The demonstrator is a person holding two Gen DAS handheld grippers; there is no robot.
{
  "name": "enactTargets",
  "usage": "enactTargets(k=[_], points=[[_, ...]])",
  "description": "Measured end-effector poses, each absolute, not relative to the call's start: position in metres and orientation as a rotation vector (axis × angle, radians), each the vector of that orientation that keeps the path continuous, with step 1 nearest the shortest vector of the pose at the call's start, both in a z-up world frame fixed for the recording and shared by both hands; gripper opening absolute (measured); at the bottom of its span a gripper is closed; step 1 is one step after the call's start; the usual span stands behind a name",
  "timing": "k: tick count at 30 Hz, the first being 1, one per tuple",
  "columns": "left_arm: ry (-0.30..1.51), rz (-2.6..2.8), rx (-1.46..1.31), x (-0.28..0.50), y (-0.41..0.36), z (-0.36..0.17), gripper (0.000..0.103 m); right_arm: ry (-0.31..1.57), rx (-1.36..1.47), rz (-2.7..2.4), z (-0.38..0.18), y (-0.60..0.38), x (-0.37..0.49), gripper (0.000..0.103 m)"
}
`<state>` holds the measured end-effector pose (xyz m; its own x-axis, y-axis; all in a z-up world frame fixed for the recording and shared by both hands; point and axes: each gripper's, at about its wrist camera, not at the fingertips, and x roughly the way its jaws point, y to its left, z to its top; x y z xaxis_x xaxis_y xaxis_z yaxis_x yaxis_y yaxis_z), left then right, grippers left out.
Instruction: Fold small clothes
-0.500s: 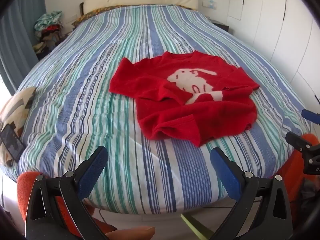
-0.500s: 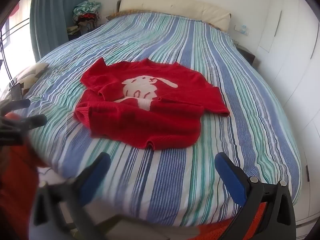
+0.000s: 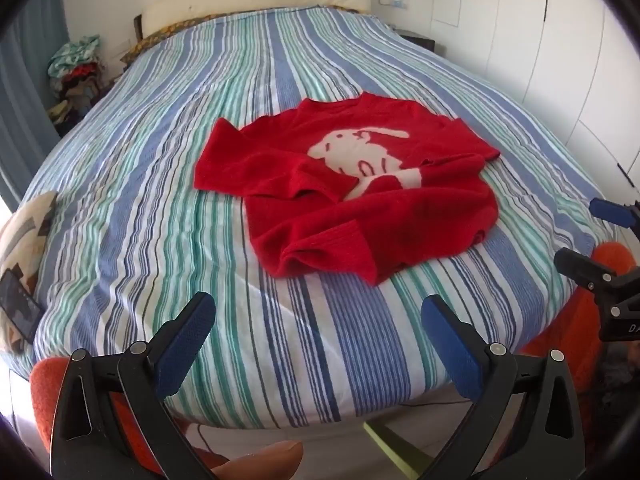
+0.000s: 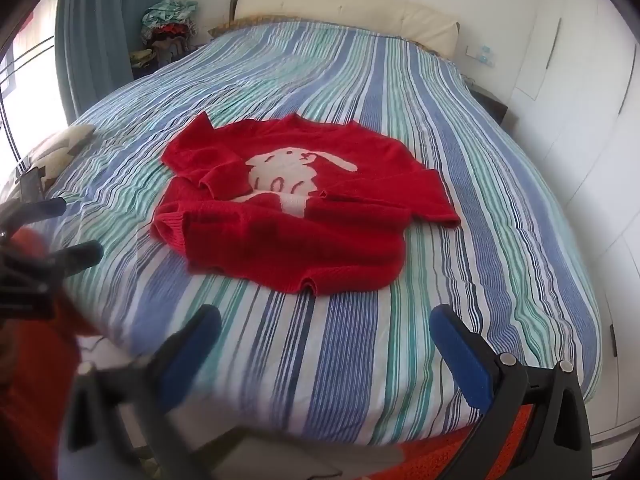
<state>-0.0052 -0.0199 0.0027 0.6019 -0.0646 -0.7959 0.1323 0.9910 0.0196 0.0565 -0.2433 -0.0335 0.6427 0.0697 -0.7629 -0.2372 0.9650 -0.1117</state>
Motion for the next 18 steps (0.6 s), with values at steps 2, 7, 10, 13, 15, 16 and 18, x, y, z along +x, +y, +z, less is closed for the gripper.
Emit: enactTargets(k=[2,7,10,13,15,16,18], points=[[0.93,-0.123,0.082,-0.0062,-0.02,0.0002,0.103,0.857,-0.201,0.179,-0.0349,-0.244,0.0556,0.103],[0.938,-0.123,0.075,-0.0069,-0.0197,0.0011,0.103,0.859,-0.189,0.182,-0.0382,-0.2435,0.0559,0.103],[0.951,-0.119,0.054,-0.0052,-0.0165,0.0004,0.103,0.86,-0.19,0.187,-0.0378,-0.242,0.0562,0.103],[0.953,-0.106,0.048,-0.0048,-0.0139,-0.0004,0.103,0.858,-0.196,0.186,-0.0373,-0.2399,0.0554,0.103],[0.951,-0.102,0.048,-0.0052,-0.0131,-0.0004,0.103,0.857,-0.199,0.186,-0.037,-0.2384,0.0548,0.103],[0.951,-0.101,0.049,-0.0052,-0.0131,-0.0005,0.103,0.857,-0.201,0.185,-0.0373,-0.2378,0.0547,0.103],[0.95,-0.103,0.05,-0.0055,-0.0131,-0.0004,0.103,0.858,-0.204,0.186,-0.0382,-0.2363,0.0544,0.103]])
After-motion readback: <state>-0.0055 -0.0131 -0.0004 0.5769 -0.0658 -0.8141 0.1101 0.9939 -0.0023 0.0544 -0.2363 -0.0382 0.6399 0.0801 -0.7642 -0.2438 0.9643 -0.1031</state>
